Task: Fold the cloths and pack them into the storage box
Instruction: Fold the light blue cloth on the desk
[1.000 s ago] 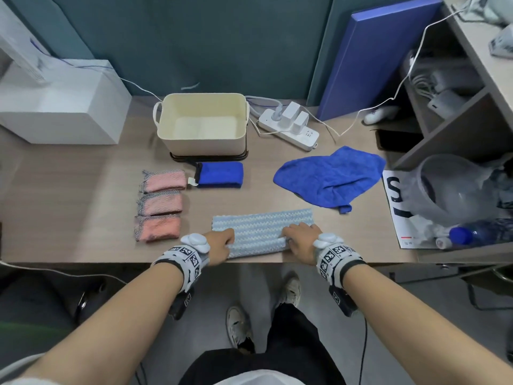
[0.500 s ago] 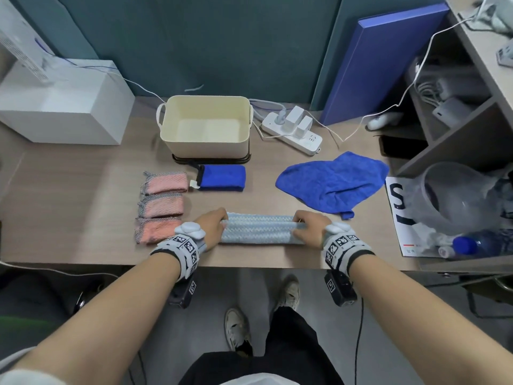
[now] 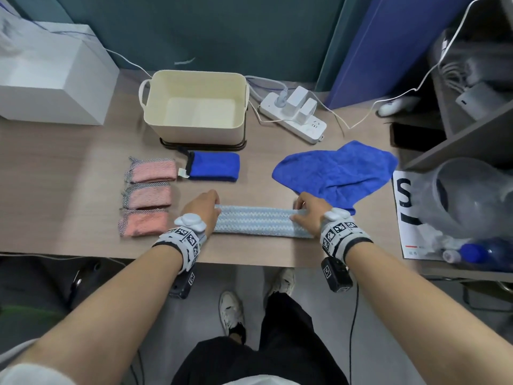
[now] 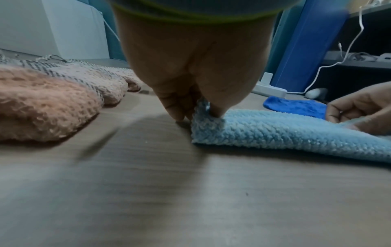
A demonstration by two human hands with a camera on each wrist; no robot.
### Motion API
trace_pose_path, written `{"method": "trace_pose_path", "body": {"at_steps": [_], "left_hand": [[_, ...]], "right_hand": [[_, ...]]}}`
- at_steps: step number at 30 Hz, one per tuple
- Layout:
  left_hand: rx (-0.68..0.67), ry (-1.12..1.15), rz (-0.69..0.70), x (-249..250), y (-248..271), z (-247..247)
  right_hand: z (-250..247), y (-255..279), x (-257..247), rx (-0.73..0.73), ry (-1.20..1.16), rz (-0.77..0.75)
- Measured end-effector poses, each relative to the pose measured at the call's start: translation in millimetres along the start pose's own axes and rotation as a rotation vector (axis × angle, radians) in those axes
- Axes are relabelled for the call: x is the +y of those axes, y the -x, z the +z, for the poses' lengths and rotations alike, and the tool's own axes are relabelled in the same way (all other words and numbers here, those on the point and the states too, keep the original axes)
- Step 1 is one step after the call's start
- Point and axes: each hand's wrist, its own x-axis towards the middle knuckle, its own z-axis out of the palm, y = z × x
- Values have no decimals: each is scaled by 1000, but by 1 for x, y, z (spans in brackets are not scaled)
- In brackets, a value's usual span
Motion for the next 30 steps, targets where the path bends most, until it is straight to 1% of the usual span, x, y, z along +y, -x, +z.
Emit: {"method": "trace_pose_path", "body": {"at_steps": [2, 4, 6, 7, 9, 10, 11, 13, 14, 16, 18, 21, 24, 25, 27, 28, 30], "left_hand": [[82, -112, 51, 4, 1, -1], [120, -134, 110, 15, 3, -4], [127, -108, 215, 31, 9, -7], [127, -120, 292, 39, 11, -7], [119, -167, 438, 56, 17, -3], [96, -165, 477, 63, 21, 2], [41, -140, 485, 69, 23, 7], [-96, -93, 429, 71, 25, 18], [-144, -93, 389, 69, 26, 22], [-189, -63, 314, 56, 26, 24], [-205, -30, 238, 40, 25, 19], [-159, -28, 167, 11, 25, 13], [-128, -12, 166, -2, 29, 12], [-130, -40, 168, 1, 30, 11], [-104, -94, 173, 13, 30, 9], [-76, -80, 183, 22, 31, 9], [-38, 42, 217, 42, 34, 11]], "right_hand": [[-5, 3, -3, 12, 52, -30], [-9, 8, -9, 63, 158, -90], [-11, 16, -20, 119, 208, -187], [-10, 19, -27, 126, 199, -233], [-2, 24, -39, 102, 140, -316], [6, 27, -44, 65, 100, -345], [13, 29, -48, 10, 72, -357], [29, 32, -52, -92, 96, -359], [35, 31, -49, -114, 121, -352], [39, 30, -37, -118, 110, -303], [33, 28, -20, -91, 77, -226], [19, 26, 8, -19, 88, -73], [8, 27, 31, -22, 145, 68], [7, 29, 35, -16, 146, 100], [8, 30, 36, 45, 87, 140], [10, 31, 33, 84, 44, 153], [11, 29, 25, 106, 22, 173]]}}
